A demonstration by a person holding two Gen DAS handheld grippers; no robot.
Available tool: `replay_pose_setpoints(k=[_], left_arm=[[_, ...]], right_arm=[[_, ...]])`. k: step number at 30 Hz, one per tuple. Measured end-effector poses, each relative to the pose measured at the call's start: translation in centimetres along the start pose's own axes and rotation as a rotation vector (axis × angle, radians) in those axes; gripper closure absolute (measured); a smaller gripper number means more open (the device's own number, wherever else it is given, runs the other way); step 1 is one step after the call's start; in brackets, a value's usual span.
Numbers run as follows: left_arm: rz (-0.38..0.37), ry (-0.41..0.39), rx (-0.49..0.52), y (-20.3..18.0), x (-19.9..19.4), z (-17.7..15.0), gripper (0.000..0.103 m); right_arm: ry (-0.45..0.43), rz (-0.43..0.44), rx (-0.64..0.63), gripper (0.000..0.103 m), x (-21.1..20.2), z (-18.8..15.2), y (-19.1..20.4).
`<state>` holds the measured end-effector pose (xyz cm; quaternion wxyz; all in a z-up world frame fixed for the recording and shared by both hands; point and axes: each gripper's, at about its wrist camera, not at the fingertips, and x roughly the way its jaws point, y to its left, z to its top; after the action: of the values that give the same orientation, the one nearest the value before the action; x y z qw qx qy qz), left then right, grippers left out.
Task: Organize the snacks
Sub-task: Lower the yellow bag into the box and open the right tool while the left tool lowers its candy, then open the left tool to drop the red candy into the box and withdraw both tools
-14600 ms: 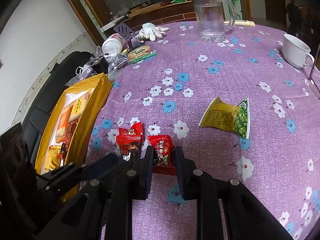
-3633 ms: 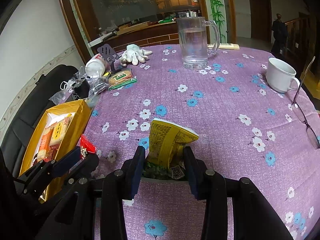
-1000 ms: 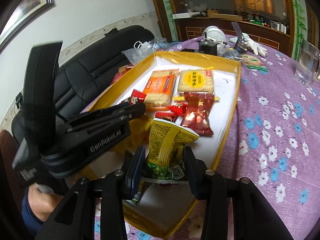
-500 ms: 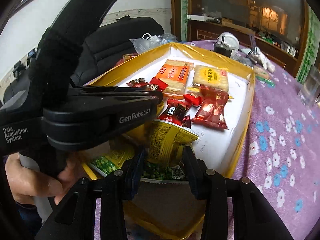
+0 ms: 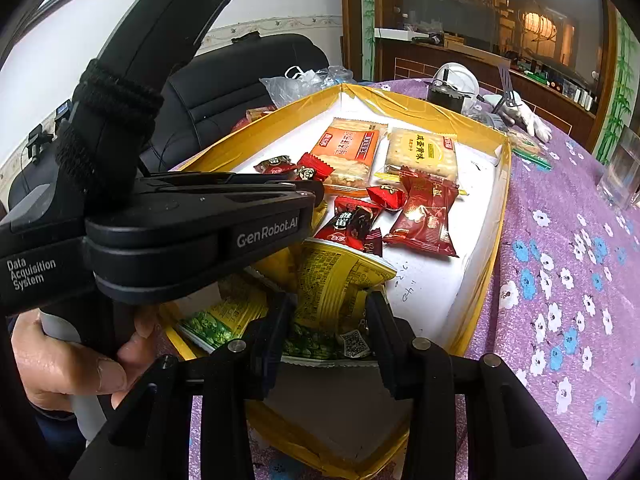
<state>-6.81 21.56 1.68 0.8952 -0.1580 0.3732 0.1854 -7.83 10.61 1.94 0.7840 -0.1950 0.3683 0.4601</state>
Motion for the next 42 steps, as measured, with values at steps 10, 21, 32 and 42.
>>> replay_pose_setpoints(k=[10,21,32,42], left_arm=[[0.023,0.002,0.006,-0.2,0.0,0.1,0.079],[0.056,-0.007,0.020,-0.5,-0.1,0.1,0.065],[0.087,-0.015,0.033,-0.8,-0.3,0.0,0.057],[0.100,-0.033,0.033,-0.8,-0.8,0.0,0.051]], right_arm=[[0.004,-0.012,-0.011,0.061,0.1,0.0,0.3],[0.002,-0.033,-0.033,0.054,0.0,-0.1,0.6],[-0.017,-0.060,-0.031,0.035,-0.5,-0.2,0.6],[-0.030,-0.082,-0.034,0.035,-0.9,-0.3,0.5]])
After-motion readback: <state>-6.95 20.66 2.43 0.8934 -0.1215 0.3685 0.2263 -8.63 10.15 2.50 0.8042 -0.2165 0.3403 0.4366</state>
